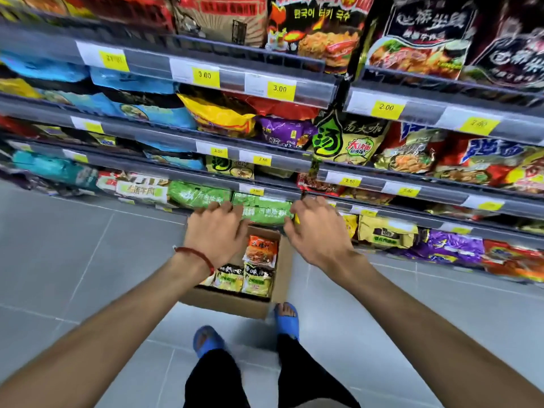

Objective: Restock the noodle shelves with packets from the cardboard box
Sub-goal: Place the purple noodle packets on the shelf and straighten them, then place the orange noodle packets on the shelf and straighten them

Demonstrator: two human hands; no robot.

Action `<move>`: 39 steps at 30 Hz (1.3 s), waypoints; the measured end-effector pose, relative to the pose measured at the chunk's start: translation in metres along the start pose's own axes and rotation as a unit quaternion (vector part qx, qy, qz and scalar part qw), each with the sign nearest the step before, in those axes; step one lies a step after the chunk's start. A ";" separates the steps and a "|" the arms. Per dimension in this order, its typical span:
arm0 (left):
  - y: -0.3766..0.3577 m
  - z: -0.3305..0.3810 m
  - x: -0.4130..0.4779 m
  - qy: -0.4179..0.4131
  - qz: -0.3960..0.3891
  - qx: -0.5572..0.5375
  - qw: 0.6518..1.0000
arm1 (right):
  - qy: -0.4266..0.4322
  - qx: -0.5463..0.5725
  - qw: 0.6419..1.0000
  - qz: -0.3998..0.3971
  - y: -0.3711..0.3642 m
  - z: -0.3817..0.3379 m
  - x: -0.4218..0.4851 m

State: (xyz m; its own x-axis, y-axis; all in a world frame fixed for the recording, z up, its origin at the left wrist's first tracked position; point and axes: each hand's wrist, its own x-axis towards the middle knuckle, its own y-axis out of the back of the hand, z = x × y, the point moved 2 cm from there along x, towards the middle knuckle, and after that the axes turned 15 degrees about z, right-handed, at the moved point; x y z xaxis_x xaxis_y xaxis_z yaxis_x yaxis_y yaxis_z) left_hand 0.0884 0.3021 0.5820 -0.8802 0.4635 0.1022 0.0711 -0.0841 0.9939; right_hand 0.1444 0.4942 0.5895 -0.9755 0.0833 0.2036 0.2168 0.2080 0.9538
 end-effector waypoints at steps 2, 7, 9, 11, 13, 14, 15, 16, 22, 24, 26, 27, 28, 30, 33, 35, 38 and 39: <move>-0.023 -0.023 0.004 -0.027 -0.021 -0.009 0.999 | -0.033 -0.003 0.999 -0.015 -0.024 -0.015 0.003; -0.086 -0.075 0.006 -0.095 -0.068 -0.046 0.992 | -0.143 0.006 0.989 -0.034 -0.087 -0.053 -0.005; -0.114 -0.093 0.003 -0.116 -0.085 -0.050 0.988 | -0.167 0.002 0.985 -0.045 -0.119 -0.065 -0.013; -0.147 -0.108 -0.002 -0.129 -0.108 -0.056 0.984 | -0.182 -0.002 0.981 -0.066 -0.156 -0.072 -0.022; -0.184 -0.120 -0.008 -0.131 -0.133 -0.067 0.980 | -0.200 0.004 0.976 -0.088 -0.195 -0.076 -0.030; -0.202 -0.125 -0.011 -0.127 -0.141 -0.074 0.979 | -0.211 0.009 0.972 -0.100 -0.216 -0.077 -0.034; -0.222 -0.129 -0.013 -0.123 -0.146 -0.080 0.978 | -0.220 0.013 0.969 -0.110 -0.237 -0.076 -0.038; -0.243 -0.133 -0.016 -0.119 -0.151 -0.084 0.978 | -0.224 0.017 0.967 -0.122 -0.259 -0.076 -0.043; -0.377 -0.139 -0.033 -0.104 -0.173 -0.086 0.976 | -0.228 0.049 0.960 -0.156 -0.394 -0.059 -0.076; -0.426 -0.142 -0.038 -0.110 -0.179 -0.089 0.974 | -0.227 0.055 0.959 -0.162 -0.438 -0.051 -0.085; -0.475 -0.144 -0.044 -0.116 -0.188 -0.097 0.970 | -0.226 0.060 0.957 -0.171 -0.481 -0.042 -0.093; -0.500 -0.146 -0.046 -0.116 -0.197 -0.103 0.968 | -0.222 0.064 0.957 -0.175 -0.502 -0.036 -0.096; -0.524 -0.147 -0.047 -0.114 -0.207 -0.110 0.965 | -0.219 0.066 0.957 -0.178 -0.522 -0.031 -0.099; -0.573 -0.149 -0.046 -0.107 -0.226 -0.125 0.960 | -0.220 0.071 0.956 -0.179 -0.561 -0.017 -0.105; -0.640 -0.146 -0.039 -0.089 -0.241 -0.154 0.954 | -0.234 0.070 0.953 -0.180 -0.612 0.006 -0.112; -0.681 -0.138 -0.031 -0.080 -0.245 -0.176 0.950 | -0.239 0.067 0.952 -0.180 -0.641 0.021 -0.117; -0.738 -0.126 -0.017 -0.030 -0.259 -0.229 0.938 | -0.253 0.074 0.948 -0.178 -0.675 0.041 -0.123; -0.753 -0.121 -0.013 -0.001 -0.262 -0.252 0.932 | -0.260 0.076 0.946 -0.177 -0.684 0.046 -0.124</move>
State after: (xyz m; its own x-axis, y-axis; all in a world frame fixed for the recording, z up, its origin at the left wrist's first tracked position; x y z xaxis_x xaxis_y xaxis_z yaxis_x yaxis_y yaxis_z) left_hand -0.0105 0.2528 -0.1727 -0.7313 0.5595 -0.3901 -0.5973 -0.2490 0.7624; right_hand 0.1193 0.3866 -0.0981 -0.8461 0.4422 -0.2977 -0.0793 0.4479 0.8906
